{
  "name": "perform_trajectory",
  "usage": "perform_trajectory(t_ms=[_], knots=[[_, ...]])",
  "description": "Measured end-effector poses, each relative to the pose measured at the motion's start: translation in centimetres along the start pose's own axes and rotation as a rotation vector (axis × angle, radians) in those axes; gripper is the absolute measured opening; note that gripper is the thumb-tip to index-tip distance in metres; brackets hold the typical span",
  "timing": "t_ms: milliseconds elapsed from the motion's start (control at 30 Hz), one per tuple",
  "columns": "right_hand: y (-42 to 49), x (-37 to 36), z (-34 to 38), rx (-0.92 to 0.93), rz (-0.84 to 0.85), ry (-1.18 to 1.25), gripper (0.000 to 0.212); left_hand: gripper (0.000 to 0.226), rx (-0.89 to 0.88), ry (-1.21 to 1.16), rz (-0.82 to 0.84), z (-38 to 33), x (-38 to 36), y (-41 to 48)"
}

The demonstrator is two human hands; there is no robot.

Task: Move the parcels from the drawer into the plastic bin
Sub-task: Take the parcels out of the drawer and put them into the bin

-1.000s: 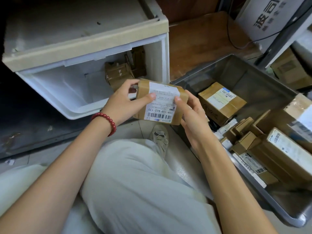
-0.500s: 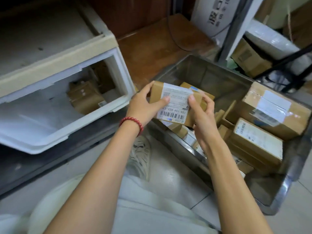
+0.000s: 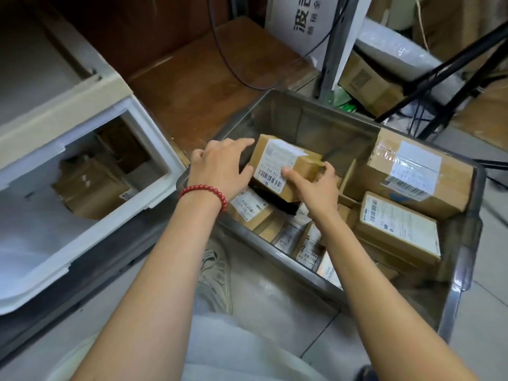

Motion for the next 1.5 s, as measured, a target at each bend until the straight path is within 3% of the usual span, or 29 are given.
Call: perform_trajectory(t_ms=[200, 400, 700, 833, 1000, 1167, 1500], knots=[[2.1, -2.2, -2.8, -0.218, 0.15, 0.031, 0.093, 0.051, 0.061, 0.015, -0.006, 1.8, -0.4, 0.0], [1.8, -4.9, -4.2, -0.244, 0.276, 0.073, 0.092, 0.049, 0.117, -0.048, -0.031, 3.2, 0.0, -0.8], [2.3, -5.1, -3.9, -0.367, 0.47, -0.034, 0.056, 0.047, 0.168, -0.093, -0.082, 4.6, 1.3, -1.1], [2.7, -6.1, -3.9, -0.313, 0.409, -0.025, 0.065, 0.046, 0.177, -0.088, -0.066, 5.1, 1.0, -1.9], [2.5, -7.6, -3.0, -0.397, 0.317, 0.115, 0.079, 0.047, 0.204, -0.067, -0.028, 6.4, 0.5, -3.1], [2.8, -7.1, -1.9, -0.074, 0.228, 0.022, 0.097, 0.047, 0.22, -0.083, -0.05, 6.9, 0.8, -3.4], [1.3, -5.0, -2.3, 0.103, 0.043, -0.021, 0.095, 0.047, 0.202, -0.074, -0.062, 7.2, 1.0, -3.7]])
Point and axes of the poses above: each hand's wrist, its own y-axis towards the middle knuckle, its own x-axis out of the back of the hand, z = x × y, the point moved 6 cm from there along y, towards the middle knuckle, and after that the axes turned 6 degrees about x, right-handed, at the moved point
